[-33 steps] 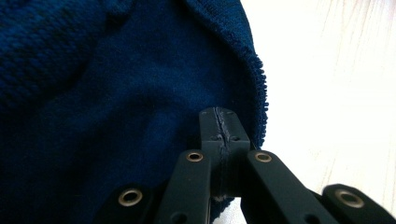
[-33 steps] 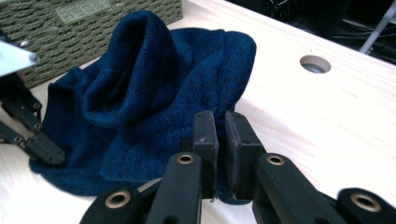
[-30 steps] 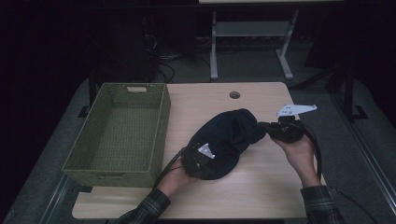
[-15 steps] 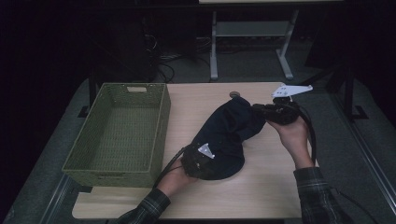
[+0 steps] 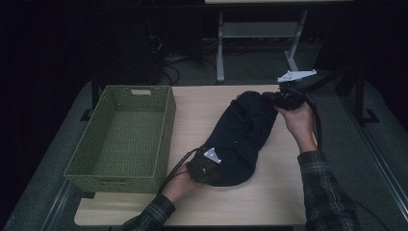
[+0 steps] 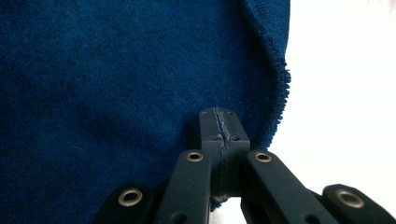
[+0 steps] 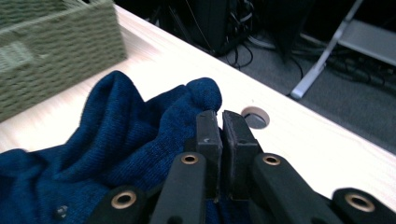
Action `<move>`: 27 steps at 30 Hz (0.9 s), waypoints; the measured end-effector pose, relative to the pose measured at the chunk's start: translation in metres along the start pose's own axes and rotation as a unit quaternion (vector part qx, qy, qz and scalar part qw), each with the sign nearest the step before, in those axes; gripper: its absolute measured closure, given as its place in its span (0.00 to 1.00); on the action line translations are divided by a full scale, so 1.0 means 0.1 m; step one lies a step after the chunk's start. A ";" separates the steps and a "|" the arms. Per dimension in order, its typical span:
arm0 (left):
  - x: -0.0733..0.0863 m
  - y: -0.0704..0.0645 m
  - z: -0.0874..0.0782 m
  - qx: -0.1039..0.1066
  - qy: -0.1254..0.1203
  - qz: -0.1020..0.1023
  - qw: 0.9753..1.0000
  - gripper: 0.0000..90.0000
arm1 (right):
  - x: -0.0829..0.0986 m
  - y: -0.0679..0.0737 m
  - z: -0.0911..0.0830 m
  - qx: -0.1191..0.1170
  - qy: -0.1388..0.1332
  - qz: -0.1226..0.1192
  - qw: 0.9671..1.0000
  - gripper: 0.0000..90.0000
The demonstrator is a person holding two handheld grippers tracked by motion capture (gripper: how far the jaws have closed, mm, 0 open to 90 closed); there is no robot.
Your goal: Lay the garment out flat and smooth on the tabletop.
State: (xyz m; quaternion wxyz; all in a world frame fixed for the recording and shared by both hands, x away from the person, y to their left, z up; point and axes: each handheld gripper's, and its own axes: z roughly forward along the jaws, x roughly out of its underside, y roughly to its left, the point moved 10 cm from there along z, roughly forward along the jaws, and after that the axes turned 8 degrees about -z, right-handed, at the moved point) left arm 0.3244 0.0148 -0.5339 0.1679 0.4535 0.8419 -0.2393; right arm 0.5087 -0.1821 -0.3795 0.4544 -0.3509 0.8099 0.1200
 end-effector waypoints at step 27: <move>0.00 0.00 0.01 0.007 -0.003 -0.002 1.000 1.00 | 0.48 -0.26 0.84 0.013 0.072 0.052 0.996 0.58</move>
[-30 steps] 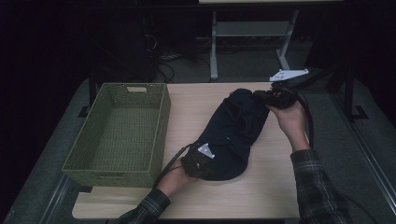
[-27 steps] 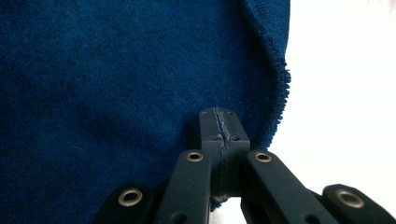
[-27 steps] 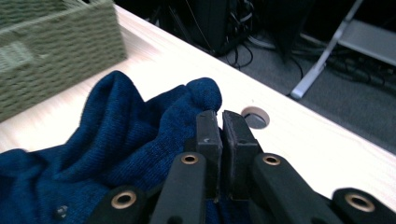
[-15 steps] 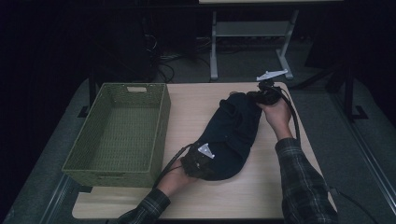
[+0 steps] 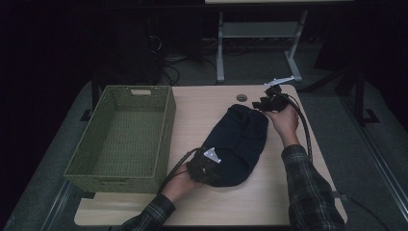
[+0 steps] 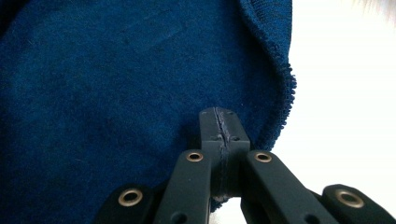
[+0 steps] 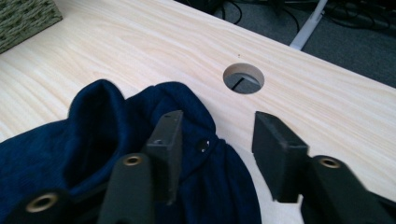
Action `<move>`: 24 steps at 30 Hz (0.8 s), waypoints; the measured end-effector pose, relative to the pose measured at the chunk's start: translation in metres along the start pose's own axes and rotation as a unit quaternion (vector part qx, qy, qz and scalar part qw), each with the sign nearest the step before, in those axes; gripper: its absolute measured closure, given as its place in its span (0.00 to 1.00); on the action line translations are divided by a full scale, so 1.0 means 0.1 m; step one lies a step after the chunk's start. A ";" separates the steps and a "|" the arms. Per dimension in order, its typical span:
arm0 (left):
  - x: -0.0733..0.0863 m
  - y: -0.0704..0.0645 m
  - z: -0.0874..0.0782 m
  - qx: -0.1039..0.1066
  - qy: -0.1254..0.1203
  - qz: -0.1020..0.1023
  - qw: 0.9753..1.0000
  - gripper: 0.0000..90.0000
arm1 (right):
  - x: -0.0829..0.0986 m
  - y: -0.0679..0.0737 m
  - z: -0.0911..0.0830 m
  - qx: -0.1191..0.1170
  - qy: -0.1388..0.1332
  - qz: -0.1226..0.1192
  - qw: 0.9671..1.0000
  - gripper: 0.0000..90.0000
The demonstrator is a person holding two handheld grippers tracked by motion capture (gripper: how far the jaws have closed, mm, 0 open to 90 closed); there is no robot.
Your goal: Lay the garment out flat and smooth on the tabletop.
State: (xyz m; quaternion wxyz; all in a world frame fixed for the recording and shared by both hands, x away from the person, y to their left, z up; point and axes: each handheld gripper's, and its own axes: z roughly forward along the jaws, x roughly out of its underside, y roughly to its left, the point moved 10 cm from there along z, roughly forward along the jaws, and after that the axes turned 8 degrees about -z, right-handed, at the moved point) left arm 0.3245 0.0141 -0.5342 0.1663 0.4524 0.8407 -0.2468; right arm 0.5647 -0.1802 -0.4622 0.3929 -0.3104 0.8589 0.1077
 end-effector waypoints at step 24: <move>0.00 0.00 0.00 -0.007 0.003 0.007 1.000 1.00 | 0.55 0.55 -0.64 -0.054 -0.011 -0.012 0.998 0.97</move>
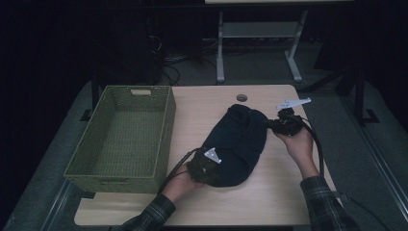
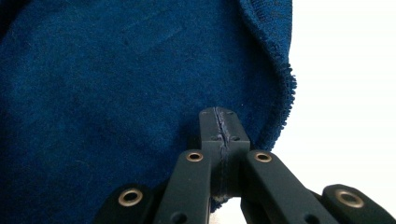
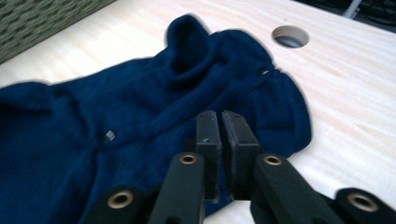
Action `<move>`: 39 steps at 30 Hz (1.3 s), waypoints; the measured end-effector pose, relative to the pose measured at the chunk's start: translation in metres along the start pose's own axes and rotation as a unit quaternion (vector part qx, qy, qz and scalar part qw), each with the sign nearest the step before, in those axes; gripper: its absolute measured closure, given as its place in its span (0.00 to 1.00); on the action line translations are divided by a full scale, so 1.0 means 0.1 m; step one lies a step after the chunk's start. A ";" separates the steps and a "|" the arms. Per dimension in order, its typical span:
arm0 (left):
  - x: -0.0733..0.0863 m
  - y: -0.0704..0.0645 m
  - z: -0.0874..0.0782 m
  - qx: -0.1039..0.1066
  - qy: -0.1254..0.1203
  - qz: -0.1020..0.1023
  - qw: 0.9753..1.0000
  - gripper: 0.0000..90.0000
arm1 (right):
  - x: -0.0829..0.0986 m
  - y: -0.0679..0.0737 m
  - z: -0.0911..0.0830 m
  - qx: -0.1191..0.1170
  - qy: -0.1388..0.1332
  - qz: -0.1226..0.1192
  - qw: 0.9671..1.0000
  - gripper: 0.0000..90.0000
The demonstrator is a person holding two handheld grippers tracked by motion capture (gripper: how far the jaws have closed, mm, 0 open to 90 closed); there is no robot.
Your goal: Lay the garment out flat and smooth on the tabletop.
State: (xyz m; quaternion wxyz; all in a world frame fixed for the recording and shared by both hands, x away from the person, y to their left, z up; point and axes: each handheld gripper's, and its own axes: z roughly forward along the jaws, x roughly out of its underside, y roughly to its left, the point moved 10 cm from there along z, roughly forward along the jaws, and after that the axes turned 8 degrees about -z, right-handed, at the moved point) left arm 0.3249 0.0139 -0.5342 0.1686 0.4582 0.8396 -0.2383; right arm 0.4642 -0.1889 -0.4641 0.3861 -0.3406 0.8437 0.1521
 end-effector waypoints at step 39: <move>-0.12 0.03 -0.09 -0.019 0.000 0.000 1.000 0.99 | 0.78 0.89 0.27 -0.046 0.055 -0.045 0.996 1.00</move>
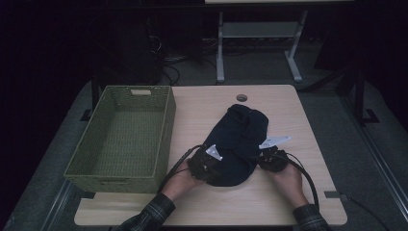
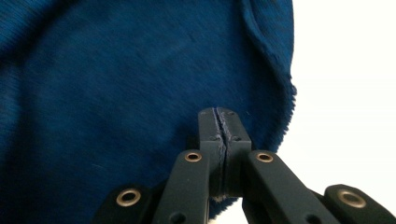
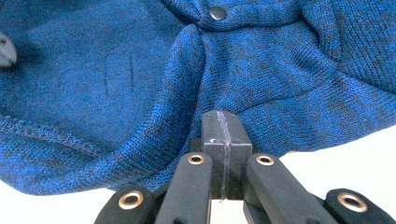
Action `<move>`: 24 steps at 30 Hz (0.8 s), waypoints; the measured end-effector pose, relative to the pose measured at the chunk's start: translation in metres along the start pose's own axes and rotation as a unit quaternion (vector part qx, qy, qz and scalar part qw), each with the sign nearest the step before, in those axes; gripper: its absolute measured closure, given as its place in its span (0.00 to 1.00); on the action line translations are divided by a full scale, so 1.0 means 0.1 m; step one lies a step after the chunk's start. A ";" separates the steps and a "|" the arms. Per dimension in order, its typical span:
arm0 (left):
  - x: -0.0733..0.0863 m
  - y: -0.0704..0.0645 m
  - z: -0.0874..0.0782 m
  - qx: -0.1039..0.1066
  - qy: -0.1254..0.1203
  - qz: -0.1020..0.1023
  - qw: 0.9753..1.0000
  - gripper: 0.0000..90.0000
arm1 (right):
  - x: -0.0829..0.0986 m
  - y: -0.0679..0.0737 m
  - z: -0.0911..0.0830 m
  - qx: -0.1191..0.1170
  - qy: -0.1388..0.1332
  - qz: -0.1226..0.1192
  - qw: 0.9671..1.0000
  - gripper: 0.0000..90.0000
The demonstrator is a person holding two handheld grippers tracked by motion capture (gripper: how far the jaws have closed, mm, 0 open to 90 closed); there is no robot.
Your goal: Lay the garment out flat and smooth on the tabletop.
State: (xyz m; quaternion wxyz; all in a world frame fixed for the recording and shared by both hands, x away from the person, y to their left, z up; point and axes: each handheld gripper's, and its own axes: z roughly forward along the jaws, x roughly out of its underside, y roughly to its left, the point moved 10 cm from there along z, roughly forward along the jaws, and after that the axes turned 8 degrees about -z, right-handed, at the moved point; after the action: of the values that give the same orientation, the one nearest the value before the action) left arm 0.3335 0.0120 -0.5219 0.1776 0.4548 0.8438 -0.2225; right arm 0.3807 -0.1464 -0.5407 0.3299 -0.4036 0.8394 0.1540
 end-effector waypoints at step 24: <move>-0.76 1.07 0.01 -0.108 -0.022 -0.067 0.992 0.99 | 0.00 0.00 0.00 0.006 0.002 -0.009 1.000 1.00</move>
State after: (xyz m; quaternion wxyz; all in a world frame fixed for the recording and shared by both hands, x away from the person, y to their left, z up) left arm 0.4639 0.0116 -0.5073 0.2294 0.3707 0.8872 -0.1512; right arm 0.3806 -0.1458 -0.5407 0.3321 -0.4098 0.8370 0.1455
